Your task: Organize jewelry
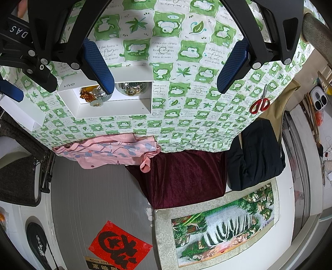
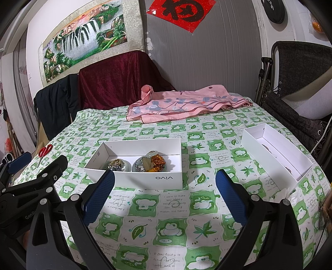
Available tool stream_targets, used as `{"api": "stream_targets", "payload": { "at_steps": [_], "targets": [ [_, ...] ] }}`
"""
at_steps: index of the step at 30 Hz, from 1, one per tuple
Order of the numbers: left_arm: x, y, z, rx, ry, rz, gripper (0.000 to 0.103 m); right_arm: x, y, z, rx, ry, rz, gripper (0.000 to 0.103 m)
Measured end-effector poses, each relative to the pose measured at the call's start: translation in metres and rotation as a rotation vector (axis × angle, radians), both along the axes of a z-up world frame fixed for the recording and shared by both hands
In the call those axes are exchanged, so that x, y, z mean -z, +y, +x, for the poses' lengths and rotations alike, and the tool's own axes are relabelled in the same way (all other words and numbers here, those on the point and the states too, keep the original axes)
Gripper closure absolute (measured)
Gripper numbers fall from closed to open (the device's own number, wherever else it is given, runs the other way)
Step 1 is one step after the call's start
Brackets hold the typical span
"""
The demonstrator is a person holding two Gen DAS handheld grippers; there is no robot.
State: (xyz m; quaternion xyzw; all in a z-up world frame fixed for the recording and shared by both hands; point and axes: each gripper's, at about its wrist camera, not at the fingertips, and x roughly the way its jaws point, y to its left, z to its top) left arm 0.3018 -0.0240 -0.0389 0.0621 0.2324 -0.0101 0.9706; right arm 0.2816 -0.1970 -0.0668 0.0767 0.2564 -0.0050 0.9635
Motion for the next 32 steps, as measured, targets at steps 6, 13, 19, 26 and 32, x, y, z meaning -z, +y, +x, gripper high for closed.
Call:
{"api": "stream_targets", "payload": {
  "at_steps": [6, 13, 19, 26, 32],
  "targets": [
    [0.0002, 0.0004, -0.0007, 0.0, 0.001, 0.001, 0.006, 0.0, 0.0003, -0.0001, 0.0, 0.0, -0.001, 0.01],
    [0.0006, 0.001, -0.0004, 0.001, 0.002, 0.001, 0.006, 0.0, 0.0001, 0.0, 0.0, 0.0, -0.001, 0.01],
    [0.0004, 0.001, -0.0002, 0.001, 0.002, 0.001, 0.006, 0.0001, 0.0002, -0.0001, 0.0, 0.0, -0.001, 0.01],
    [0.0016, 0.0024, -0.0013, 0.001, 0.005, -0.003, 0.006, 0.0001, 0.001, -0.0001, 0.001, 0.0, -0.004, 0.01],
    [0.0045, 0.0056, -0.0045, 0.001, 0.007, -0.005, 0.006, 0.0001, -0.0038, -0.0002, 0.006, -0.005, -0.002, 0.007]
  ]
}}
